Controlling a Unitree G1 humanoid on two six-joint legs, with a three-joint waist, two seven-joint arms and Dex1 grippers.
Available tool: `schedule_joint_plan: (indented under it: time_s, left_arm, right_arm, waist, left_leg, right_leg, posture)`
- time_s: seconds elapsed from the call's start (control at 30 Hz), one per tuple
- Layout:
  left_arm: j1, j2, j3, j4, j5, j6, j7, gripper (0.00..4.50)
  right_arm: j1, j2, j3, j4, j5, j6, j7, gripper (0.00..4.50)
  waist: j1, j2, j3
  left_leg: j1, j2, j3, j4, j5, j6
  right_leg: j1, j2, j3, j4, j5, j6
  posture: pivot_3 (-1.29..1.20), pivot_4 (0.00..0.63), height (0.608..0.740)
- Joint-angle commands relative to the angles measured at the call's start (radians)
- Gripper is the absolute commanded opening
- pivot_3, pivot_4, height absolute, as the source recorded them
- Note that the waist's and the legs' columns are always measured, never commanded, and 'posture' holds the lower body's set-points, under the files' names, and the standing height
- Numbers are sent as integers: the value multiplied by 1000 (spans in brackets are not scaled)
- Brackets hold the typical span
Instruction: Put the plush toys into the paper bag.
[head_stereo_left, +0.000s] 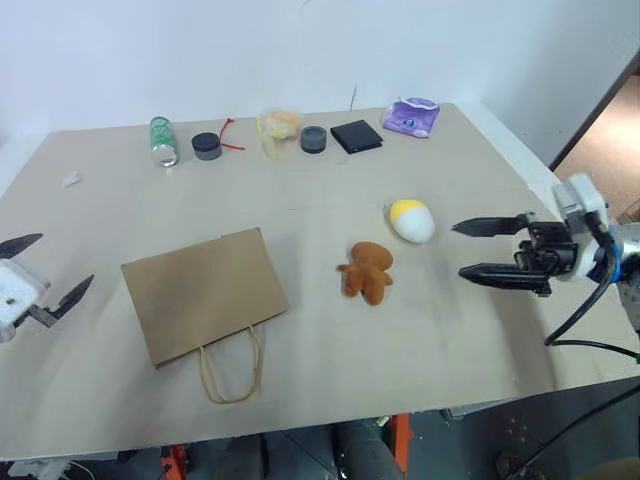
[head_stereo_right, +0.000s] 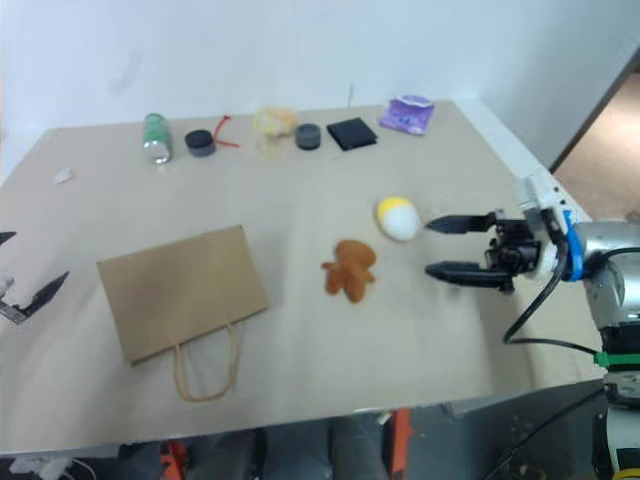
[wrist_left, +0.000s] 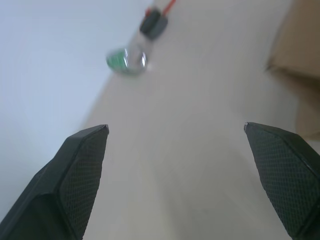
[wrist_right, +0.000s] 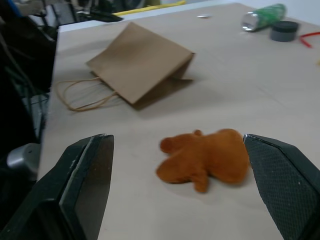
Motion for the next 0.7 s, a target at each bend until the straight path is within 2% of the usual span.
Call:
schedule_joint_plan:
  time_s: [0.03,0.13,0.2,0.33,0.53,0.7]
  left_arm:
    - [78,-67,47,-94,60,-241,65,4500]
    - [147,-120,1,-105,76,-382,77,4500]
    - [181,-123,-54,-94,67,-471,60,4500]
    - [240,-59,-177,-88,-6,-557,-8,4500]
    - [270,40,-281,-81,-93,-625,-56,4500]
    - [273,70,-327,-91,-104,-644,-64,4500]
  right_arm:
    - [-54,9,12,-47,-2,-17,50,4471]
    - [-67,26,40,-55,-16,-33,50,4471]
    - [-74,34,74,-50,-42,-64,50,4471]
    - [-118,56,125,4,-88,-125,50,4471]
    - [-132,58,142,7,-92,-148,50,4471]
    - [-102,61,113,-38,-93,-139,50,4471]
  waist:
    - [-1,0,0]
    - [-1,-1,0]
    - [0,-2,0]
    - [0,-2,0]
    - [0,-2,0]
    - [-1,-2,0]
  left_leg:
    - [0,1,2,1,0,0]
    - [2,2,7,1,0,0]
    - [2,3,8,1,0,0]
    - [1,5,10,3,0,0]
    - [1,10,20,3,0,1]
    - [0,10,25,2,-2,4]
  right_leg:
    - [0,0,0,0,1,-1]
    - [0,0,3,0,1,0]
    - [0,1,4,0,2,0]
    - [0,2,4,0,2,1]
    - [-1,2,6,0,2,1]
    - [-4,2,9,0,2,0]
  posture:
    - [0,150,740]
    - [0,150,740]
    - [0,150,740]
    - [0,150,740]
    - [0,150,740]
    - [0,150,740]
